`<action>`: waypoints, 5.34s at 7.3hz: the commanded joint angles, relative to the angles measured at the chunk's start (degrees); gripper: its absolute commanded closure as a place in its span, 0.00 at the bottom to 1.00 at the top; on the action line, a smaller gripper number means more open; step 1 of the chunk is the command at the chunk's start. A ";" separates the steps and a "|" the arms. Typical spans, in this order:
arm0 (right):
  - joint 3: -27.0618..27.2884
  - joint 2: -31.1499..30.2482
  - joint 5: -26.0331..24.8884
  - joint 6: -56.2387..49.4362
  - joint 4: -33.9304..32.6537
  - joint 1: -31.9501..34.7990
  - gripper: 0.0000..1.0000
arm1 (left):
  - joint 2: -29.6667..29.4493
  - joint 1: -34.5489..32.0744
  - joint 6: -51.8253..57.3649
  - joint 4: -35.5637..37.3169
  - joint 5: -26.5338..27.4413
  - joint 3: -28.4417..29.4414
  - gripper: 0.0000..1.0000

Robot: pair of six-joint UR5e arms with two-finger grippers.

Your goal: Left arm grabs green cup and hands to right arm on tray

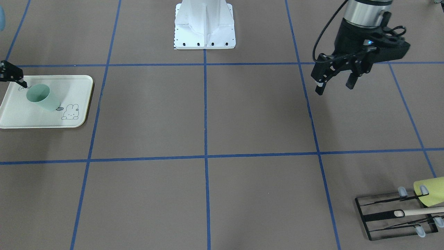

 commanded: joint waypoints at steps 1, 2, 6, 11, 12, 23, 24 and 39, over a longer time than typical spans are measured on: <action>0.09 8.22 -0.59 -20.07 -22.49 10.24 0.01 | 1.03 -6.77 16.01 4.63 -5.55 3.46 0.00; -0.96 10.53 -0.60 -23.81 -26.93 13.33 0.01 | 4.34 -9.67 23.04 4.73 -8.01 3.56 0.00; -2.55 7.56 1.24 -24.02 -25.76 16.97 0.01 | 20.15 -28.36 56.62 3.86 -20.06 6.11 0.00; -5.08 4.49 3.18 -23.23 -25.66 22.33 0.01 | 28.35 -33.17 61.16 -0.08 -21.92 12.58 0.00; -5.97 4.75 3.01 -23.32 -25.66 22.33 0.01 | 29.06 -33.16 61.08 -4.54 -21.92 16.96 0.00; -11.87 4.50 -2.71 -17.36 -14.09 22.33 0.01 | 31.18 -33.34 61.08 -6.95 -23.24 18.59 0.00; -11.87 4.49 -2.62 -17.34 -12.58 22.33 0.01 | 31.18 -33.34 61.08 -6.95 -23.15 18.59 0.00; -11.69 5.46 -1.56 -14.71 -12.30 19.96 0.01 | 30.74 -33.25 61.08 -6.78 -23.06 18.59 0.00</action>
